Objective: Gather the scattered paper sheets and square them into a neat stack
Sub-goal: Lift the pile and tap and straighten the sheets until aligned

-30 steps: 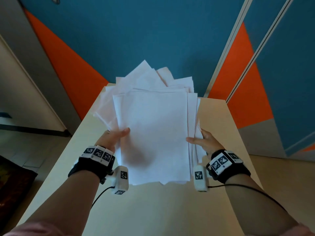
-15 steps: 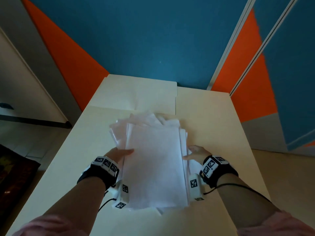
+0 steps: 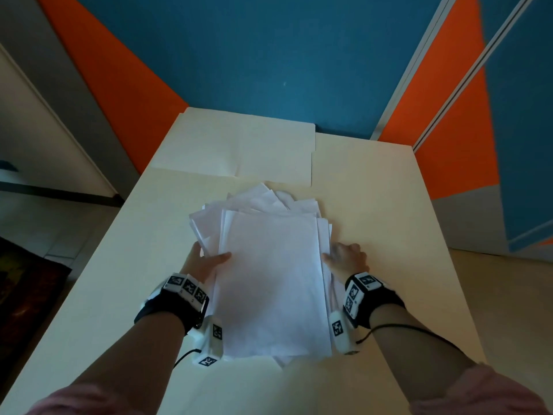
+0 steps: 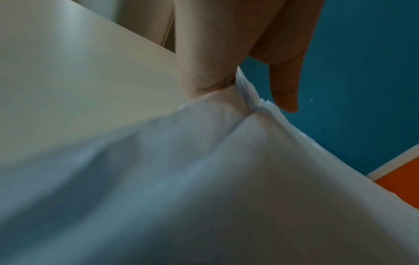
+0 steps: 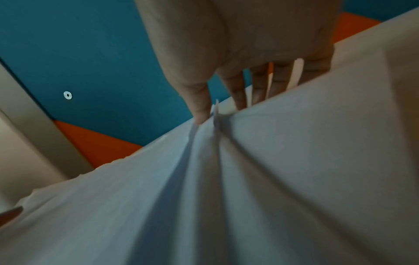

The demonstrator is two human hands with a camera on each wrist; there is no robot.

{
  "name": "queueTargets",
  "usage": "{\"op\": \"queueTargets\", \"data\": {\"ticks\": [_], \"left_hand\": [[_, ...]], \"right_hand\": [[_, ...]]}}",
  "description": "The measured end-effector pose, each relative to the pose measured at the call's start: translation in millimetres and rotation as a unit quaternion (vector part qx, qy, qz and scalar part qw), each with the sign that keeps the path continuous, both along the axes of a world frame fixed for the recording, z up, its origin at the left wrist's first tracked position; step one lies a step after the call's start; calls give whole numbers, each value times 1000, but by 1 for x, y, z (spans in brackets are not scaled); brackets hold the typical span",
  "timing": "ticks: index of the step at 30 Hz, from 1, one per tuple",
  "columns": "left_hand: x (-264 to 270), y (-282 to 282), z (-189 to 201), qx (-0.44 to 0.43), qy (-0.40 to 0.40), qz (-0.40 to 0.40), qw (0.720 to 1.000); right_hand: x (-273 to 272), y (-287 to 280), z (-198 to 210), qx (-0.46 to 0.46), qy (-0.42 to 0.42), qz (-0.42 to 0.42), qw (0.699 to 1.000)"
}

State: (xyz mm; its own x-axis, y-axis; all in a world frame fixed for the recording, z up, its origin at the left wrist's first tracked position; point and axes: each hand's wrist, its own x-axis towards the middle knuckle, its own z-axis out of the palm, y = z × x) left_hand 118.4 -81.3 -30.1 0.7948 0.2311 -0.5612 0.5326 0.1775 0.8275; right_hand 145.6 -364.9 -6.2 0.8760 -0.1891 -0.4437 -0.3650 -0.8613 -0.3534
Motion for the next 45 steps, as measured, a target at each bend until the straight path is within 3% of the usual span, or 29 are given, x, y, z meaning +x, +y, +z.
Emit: {"op": "queueTargets", "data": {"ticks": [3, 5, 9, 12, 14, 16, 19, 22, 27, 31, 36, 41, 45], "left_hand": [[-1, -8, -9, 16, 1, -5, 1000], [-1, -7, -9, 28, 2, 12, 1000], [5, 4, 16, -52, -34, -5, 998], [19, 9, 47, -74, -78, -56, 993], [29, 8, 72, -83, -122, -75, 986], [39, 5, 97, -83, -174, -78, 978], [54, 4, 126, -86, -228, -59, 968], [59, 0, 140, -86, -245, -28, 965], [43, -4, 127, -26, -220, -61, 973], [33, 1, 114, -6, -192, -88, 977], [39, 0, 120, 9, -225, -107, 968], [44, 6, 121, 23, -230, -9, 973], [39, 14, 114, 17, -214, -86, 973]], "right_hand": [[2, 10, -6, 80, -15, 14, 997], [5, 11, -5, 180, -38, -45, 982], [12, -12, 11, 385, -37, -176, 905], [21, -18, 40, 439, 0, -138, 888], [26, -17, 70, 445, -30, -114, 888], [29, -14, 100, 491, -83, -100, 861], [27, -6, 129, 489, -184, -110, 845], [27, 0, 127, 482, -236, -112, 836], [10, -1, 96, 443, -167, -119, 873], [5, -5, 81, 478, -136, -130, 858], [9, 3, 85, 475, -151, -129, 857], [6, 11, 105, 479, -203, -96, 849], [8, 7, 99, 466, -180, -62, 864]]}}
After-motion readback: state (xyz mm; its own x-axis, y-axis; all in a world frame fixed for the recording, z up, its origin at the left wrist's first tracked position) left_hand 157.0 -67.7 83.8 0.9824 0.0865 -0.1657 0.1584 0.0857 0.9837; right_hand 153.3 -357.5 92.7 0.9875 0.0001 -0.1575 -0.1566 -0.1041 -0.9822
